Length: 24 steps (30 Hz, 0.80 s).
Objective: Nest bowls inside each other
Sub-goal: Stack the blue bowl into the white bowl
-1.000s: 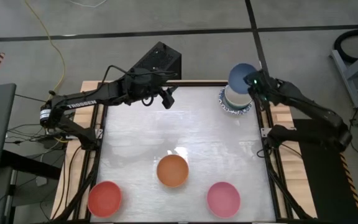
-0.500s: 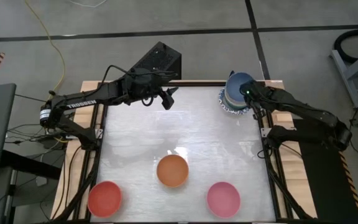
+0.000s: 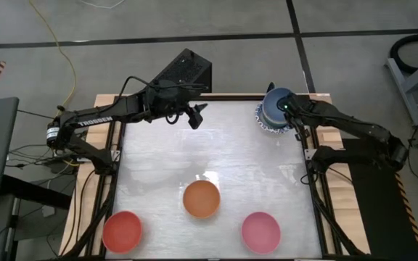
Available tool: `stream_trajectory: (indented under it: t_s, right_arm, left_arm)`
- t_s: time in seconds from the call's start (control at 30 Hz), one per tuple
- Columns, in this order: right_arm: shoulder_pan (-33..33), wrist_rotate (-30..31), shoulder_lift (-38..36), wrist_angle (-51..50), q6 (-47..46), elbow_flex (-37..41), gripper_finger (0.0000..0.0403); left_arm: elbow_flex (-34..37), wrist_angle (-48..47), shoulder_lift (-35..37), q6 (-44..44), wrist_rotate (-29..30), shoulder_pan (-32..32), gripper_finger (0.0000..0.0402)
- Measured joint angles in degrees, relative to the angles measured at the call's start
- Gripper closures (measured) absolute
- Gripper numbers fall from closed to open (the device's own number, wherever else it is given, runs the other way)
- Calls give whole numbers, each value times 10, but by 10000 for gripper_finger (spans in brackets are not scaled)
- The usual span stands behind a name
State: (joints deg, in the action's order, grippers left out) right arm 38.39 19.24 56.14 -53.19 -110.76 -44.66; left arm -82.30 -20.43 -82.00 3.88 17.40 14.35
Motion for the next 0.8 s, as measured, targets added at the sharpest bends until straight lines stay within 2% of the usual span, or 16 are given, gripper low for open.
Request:
stream_trajectory:
  t_s: [0.27,0.5,0.67,0.8]
  right_arm:
    - [0,-4,1,-3,17,0,309]
    - [0,4,1,9,57,0,229]
    - [0,7,-4,76,133,0,171]
    - [0,-1,-28,129,236,0,147]
  left_arm:
    - [0,0,0,1,-21,0,185]
    - [0,-11,0,-9,-22,0,185]
    - [0,-56,0,-28,-101,3,185]
    - [0,-117,-1,-30,-170,4,185]
